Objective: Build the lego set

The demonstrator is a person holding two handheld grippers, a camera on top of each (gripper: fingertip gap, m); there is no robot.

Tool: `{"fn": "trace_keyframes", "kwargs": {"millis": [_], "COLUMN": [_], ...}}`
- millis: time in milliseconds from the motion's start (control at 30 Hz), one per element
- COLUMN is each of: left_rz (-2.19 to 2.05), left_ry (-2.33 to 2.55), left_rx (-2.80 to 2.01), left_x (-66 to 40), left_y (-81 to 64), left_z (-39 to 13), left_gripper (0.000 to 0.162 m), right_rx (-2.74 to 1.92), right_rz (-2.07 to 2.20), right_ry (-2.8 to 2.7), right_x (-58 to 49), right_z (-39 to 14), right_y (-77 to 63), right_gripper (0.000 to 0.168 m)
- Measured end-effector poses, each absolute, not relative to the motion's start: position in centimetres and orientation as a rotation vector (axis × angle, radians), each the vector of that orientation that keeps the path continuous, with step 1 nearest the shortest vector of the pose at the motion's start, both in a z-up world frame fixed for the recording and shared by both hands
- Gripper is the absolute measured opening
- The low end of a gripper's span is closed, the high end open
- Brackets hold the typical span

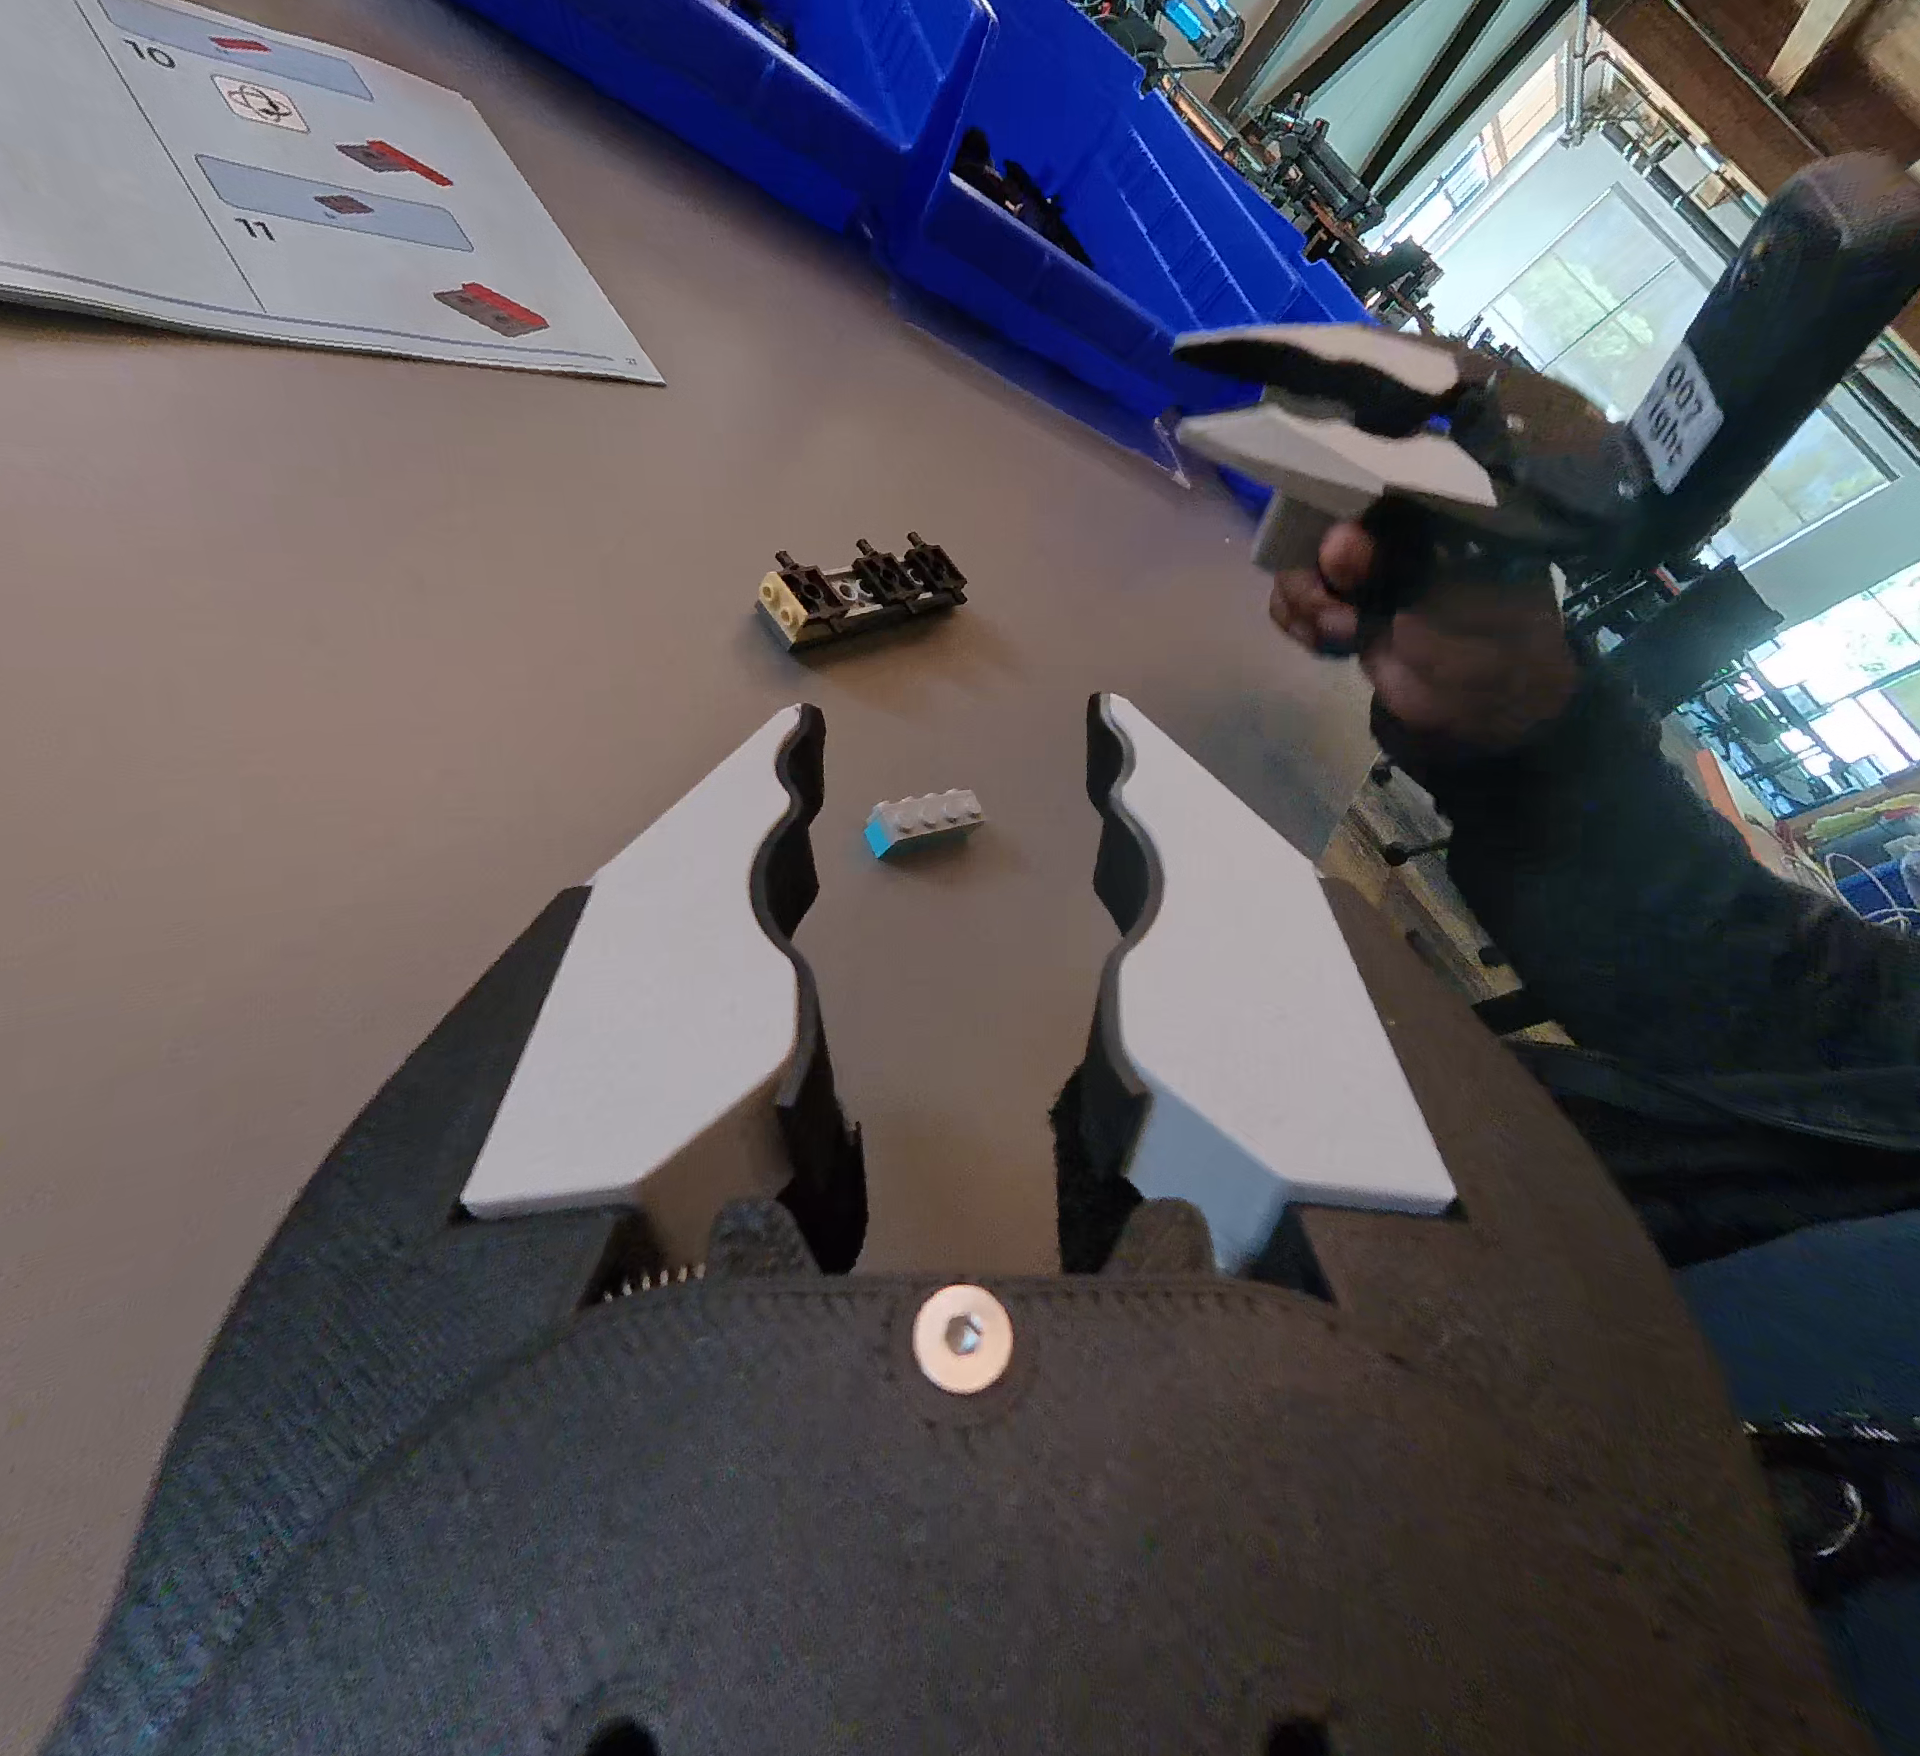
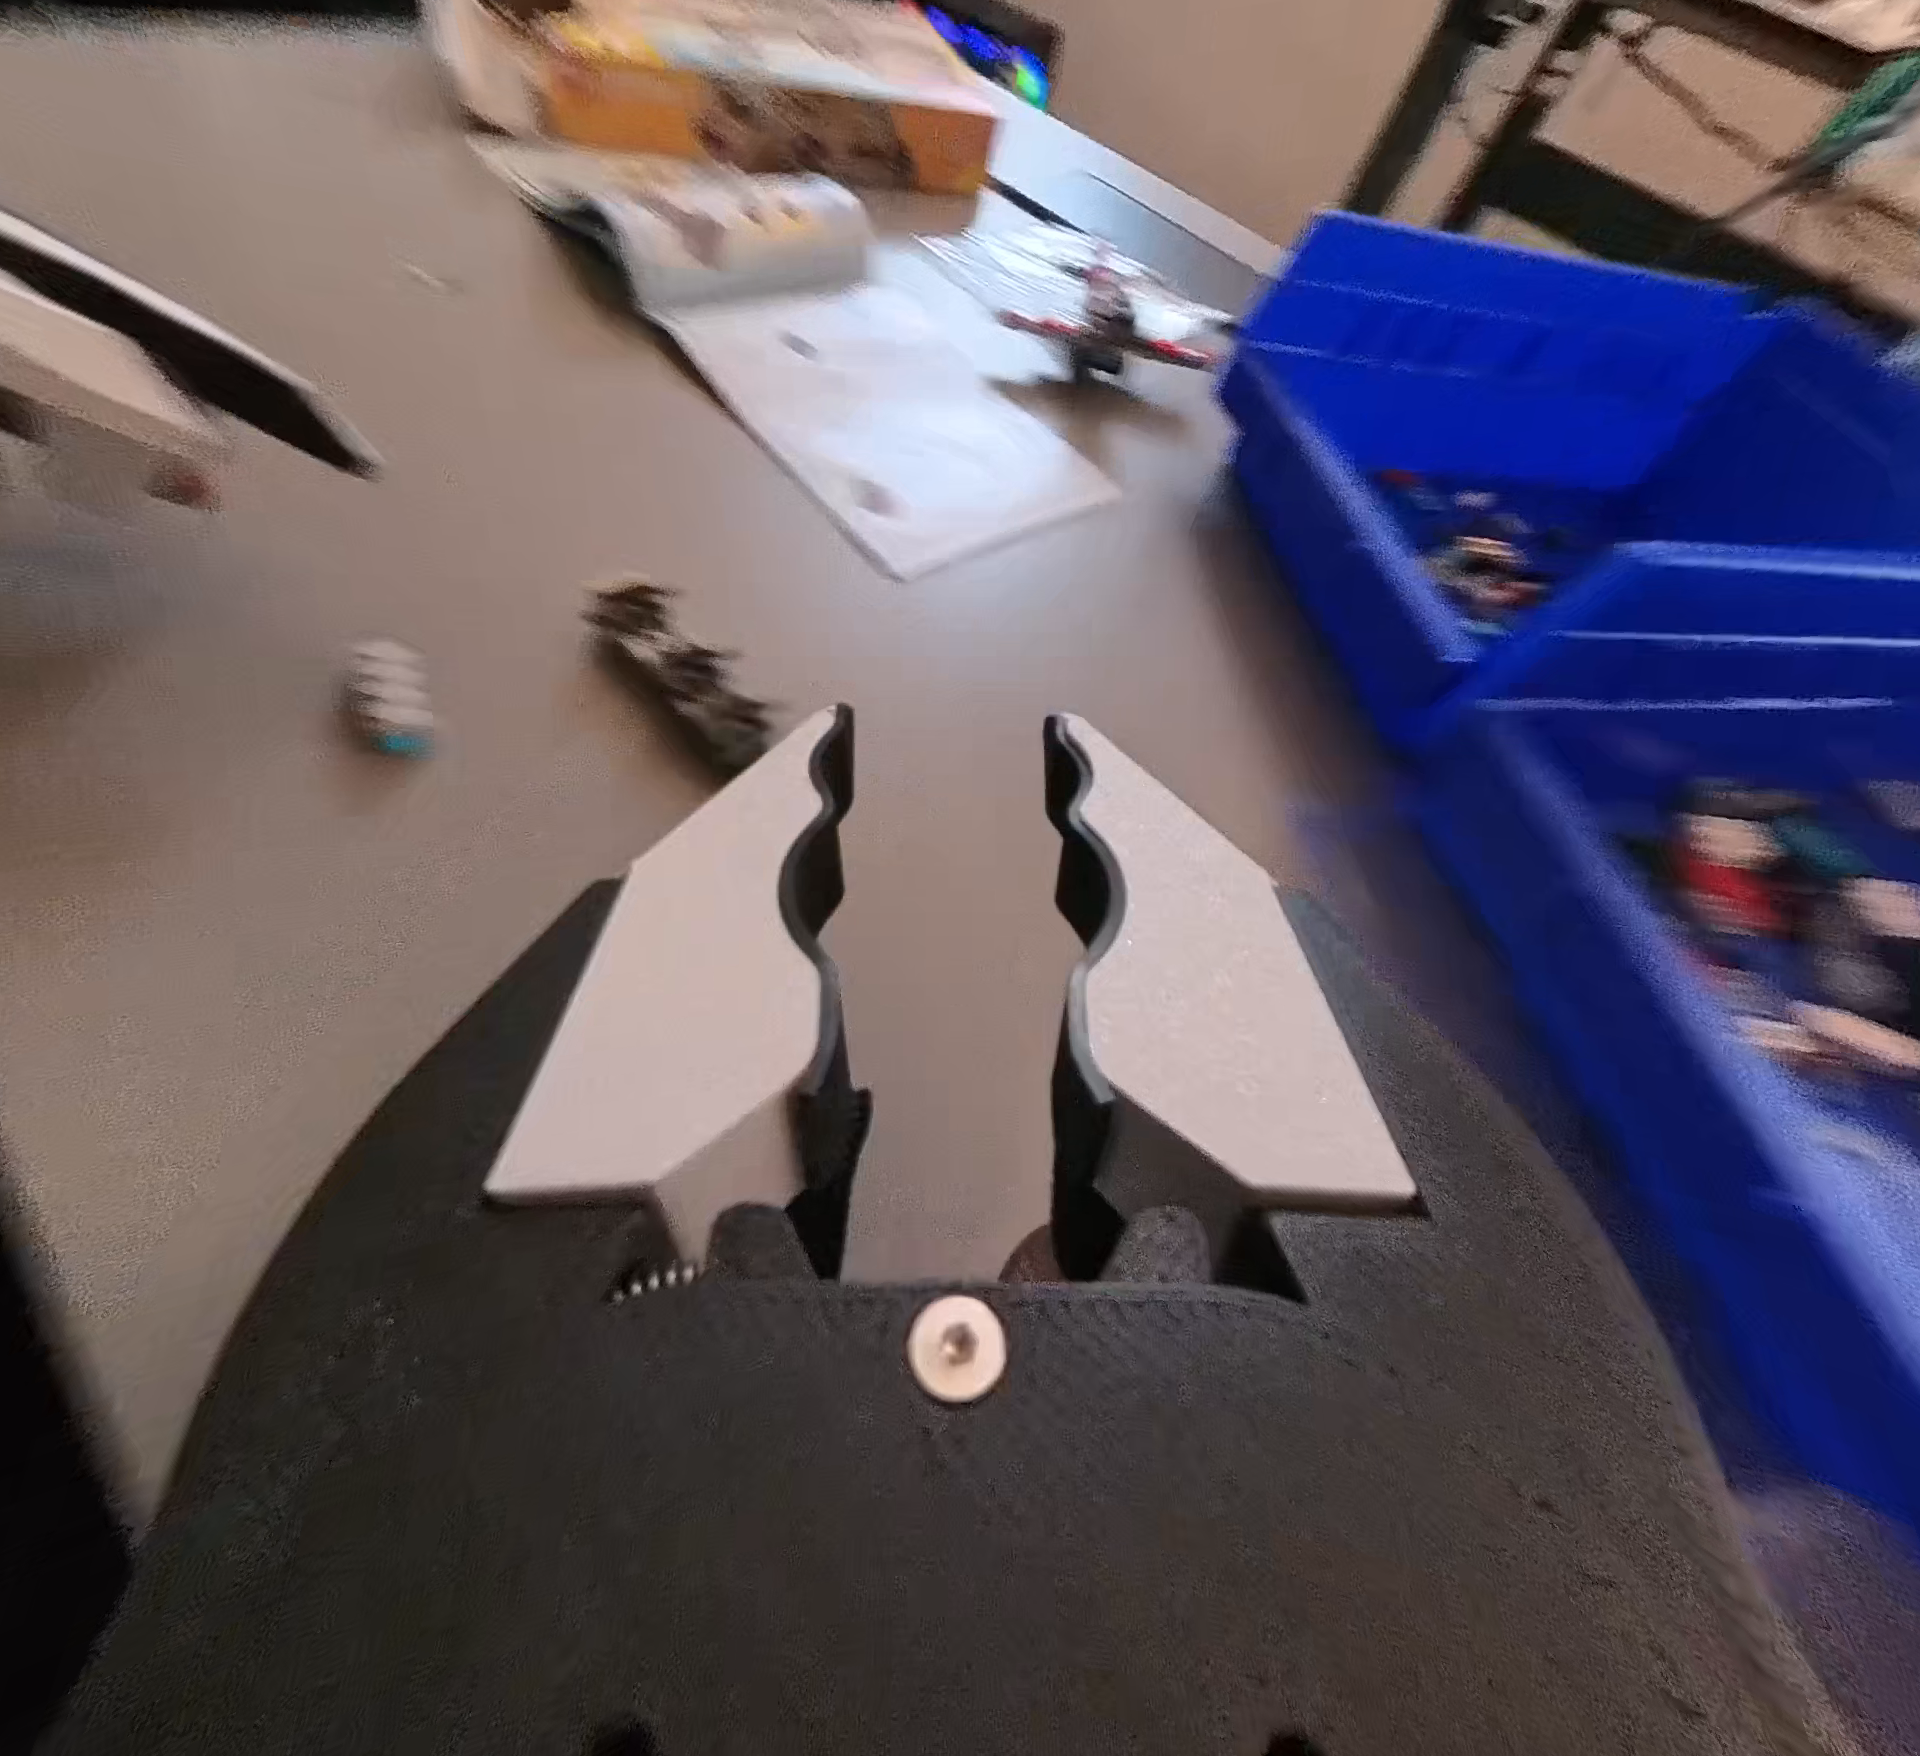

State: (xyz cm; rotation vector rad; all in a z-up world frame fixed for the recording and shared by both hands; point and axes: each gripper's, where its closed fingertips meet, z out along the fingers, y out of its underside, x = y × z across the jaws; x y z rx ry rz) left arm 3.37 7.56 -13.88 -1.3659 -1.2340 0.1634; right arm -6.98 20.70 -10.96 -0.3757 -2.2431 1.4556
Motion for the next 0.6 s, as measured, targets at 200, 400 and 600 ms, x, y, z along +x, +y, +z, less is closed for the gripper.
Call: {"fn": "trace_keyframes", "kwargs": {"millis": [200, 400, 600], "left_rz": [0.170, 0.186, 0.192], "left_ry": [-1.230, -1.236, -1.248], "left_rx": [-1.381, -1.391, -1.382], "left_x": [3.4, 3.4, 3.3], "left_y": [7.7, 7.8, 7.6], "left_z": [-14.0, -14.1, -14.1], "left_gripper": [0.051, 0.050, 0.050], "right_rx": [-0.449, -0.596, -0.620], "right_rz": [1.032, 0.749, 0.615], "right_ry": [-2.154, -2.246, -2.259], "right_x": [-17.6, -22.1, -22.2], "right_z": [-8.9, -14.1, -16.3], "right_y": [28.3, 32.0, 33.1], "right_gripper": [0.039, 0.041, 0.046]}}
